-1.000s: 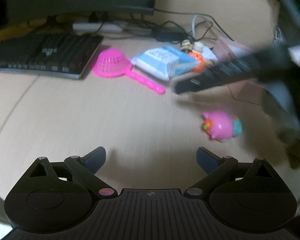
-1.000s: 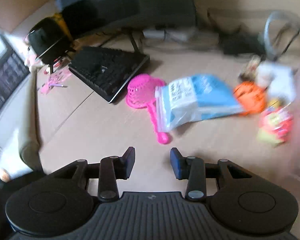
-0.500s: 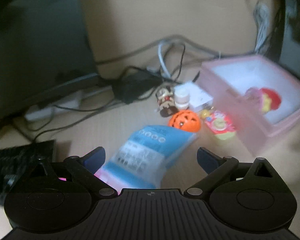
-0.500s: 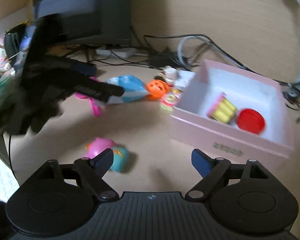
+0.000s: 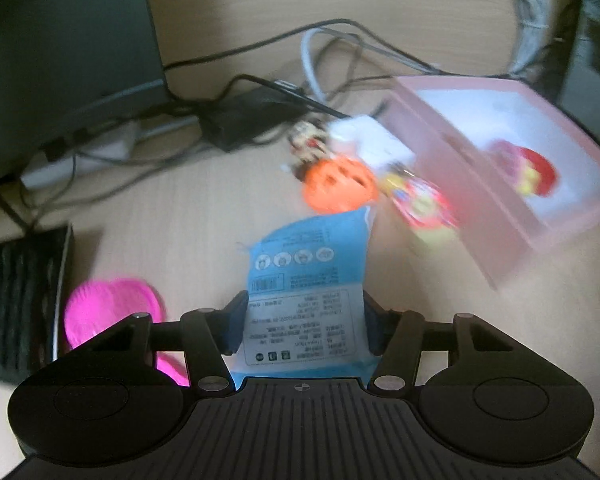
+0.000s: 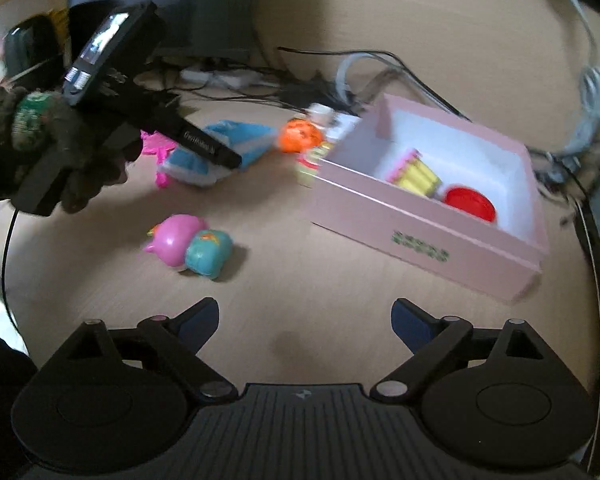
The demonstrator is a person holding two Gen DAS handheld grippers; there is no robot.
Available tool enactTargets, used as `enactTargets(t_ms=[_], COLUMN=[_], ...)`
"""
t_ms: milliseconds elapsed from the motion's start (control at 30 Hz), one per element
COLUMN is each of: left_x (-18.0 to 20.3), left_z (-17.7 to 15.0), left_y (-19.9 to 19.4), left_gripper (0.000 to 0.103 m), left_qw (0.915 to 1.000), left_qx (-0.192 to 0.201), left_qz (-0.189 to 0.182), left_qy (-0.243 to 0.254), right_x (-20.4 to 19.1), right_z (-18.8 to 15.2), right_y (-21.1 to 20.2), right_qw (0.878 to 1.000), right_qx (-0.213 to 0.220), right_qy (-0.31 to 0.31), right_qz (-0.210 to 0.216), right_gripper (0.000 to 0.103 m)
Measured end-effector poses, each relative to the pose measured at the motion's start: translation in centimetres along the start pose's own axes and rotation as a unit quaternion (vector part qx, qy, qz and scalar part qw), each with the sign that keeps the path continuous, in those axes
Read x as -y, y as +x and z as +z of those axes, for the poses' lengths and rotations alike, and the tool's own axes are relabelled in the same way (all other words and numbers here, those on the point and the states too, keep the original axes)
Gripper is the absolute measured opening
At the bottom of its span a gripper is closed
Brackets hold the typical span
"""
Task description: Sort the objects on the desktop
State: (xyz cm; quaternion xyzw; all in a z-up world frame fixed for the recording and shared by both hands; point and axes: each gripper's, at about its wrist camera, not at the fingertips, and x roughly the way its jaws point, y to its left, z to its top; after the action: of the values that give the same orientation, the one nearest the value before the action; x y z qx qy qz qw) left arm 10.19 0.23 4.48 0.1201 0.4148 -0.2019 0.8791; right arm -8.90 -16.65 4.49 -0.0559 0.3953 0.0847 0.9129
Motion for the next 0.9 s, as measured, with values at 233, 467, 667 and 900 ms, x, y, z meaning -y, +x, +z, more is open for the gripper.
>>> enactTargets(t_ms=[233,467,667,900], left_x=[0.0,-3.0,-2.6,3.0], left_z=[-6.5,-9.6,-10.4,-9.6], left_y=[-5.6,-8.2,-8.8,-8.2], left_gripper=[0.06,0.06,0.06,0.063], left_qw=[0.9992,0.9964,0.9953,0.9973], left_qx=[-0.013,-0.02,-0.016,-0.003], left_qz=[-0.022,0.019,0.012,-0.028], left_qy=[-0.032,-0.08,-0.094,-0.068], right_x=[-4.5,-9.1,-7.5,-2.7], right_z=[1.5,3.0,3.7,0.5], right_y=[2.7,6.3,6.0,3.1], right_qw=[0.993,0.969,0.983,0.99], right_qx=[0.014,0.018,-0.003,-0.036], right_qy=[-0.112,-0.243,-0.174,-0.135], right_qz=[0.037,0.048,0.062,-0.003], right_gripper=[0.09,0.076,0.063,0.057])
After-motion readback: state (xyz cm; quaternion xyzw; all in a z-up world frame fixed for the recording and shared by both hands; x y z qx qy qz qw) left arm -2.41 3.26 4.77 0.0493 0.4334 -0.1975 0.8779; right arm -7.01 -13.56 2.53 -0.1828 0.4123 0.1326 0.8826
